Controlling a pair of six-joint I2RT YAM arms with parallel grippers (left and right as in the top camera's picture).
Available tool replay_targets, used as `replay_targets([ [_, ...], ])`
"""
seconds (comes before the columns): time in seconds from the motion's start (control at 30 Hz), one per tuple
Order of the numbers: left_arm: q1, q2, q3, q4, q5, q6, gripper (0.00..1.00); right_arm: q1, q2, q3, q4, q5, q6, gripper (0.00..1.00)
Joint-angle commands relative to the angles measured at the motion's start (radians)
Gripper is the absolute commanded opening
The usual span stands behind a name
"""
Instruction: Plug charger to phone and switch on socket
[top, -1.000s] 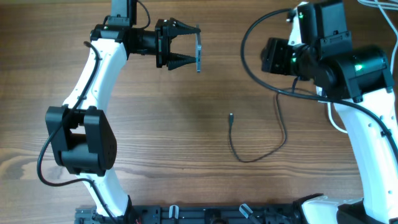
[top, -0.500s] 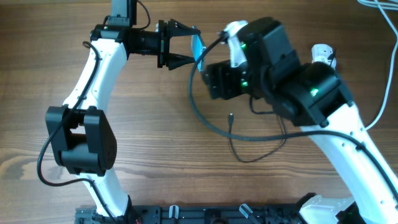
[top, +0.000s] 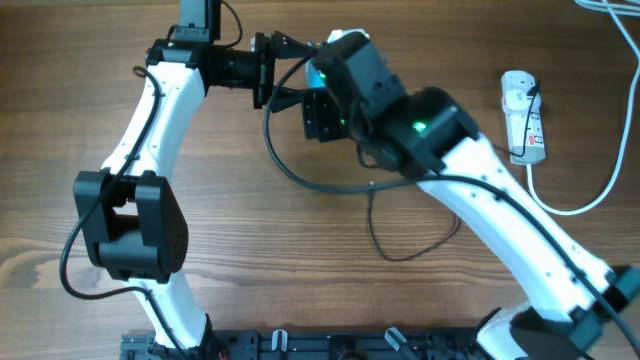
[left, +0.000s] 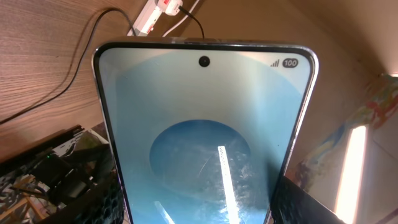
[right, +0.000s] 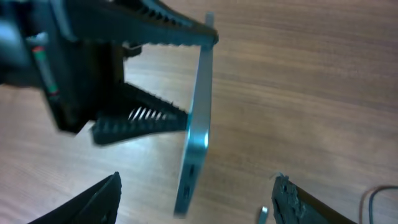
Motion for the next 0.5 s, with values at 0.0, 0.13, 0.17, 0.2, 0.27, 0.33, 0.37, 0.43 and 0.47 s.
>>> replay_targets([
  [0.0,-0.005,-0.030,0.001,0.003,0.024,-0.006,0.64,0.005,0.014,0.017,0.034,0.053,0.023,0.73],
  [0.13,-0.005,-0.030,0.001,0.003,0.024,-0.006,0.64,0.005,0.014,0.017,0.055,0.035,0.021,0.67],
  [0.17,-0.005,-0.030,0.001,0.003,0.024,-0.011,0.64,0.005,0.016,0.015,0.064,0.035,0.021,0.67],
  [0.2,-0.005,-0.030,0.001,0.003,0.024,-0.021,0.64,0.005,0.019,0.014,0.068,0.036,0.019,0.67],
  [0.27,-0.005,-0.030,0.001,0.003,0.025,-0.028,0.64,0.005,0.029,0.014,0.076,0.035,0.018,0.66],
  [0.33,-0.005,-0.030,0.001,0.003,0.025,-0.028,0.63,0.005,0.040,0.014,0.080,0.045,0.017,0.64],
  [0.37,-0.005,-0.030,0.001,0.003,0.025,-0.028,0.63,0.005,0.045,0.014,0.081,0.060,0.017,0.64],
  [0.43,-0.005,-0.030,0.001,0.003,0.026,-0.028,0.63,0.005,0.052,0.014,0.084,0.090,0.018,0.62],
  [0.47,-0.005,-0.030,0.001,0.003,0.026,-0.028,0.63,0.005,0.053,0.014,0.087,0.096,0.018,0.60],
])
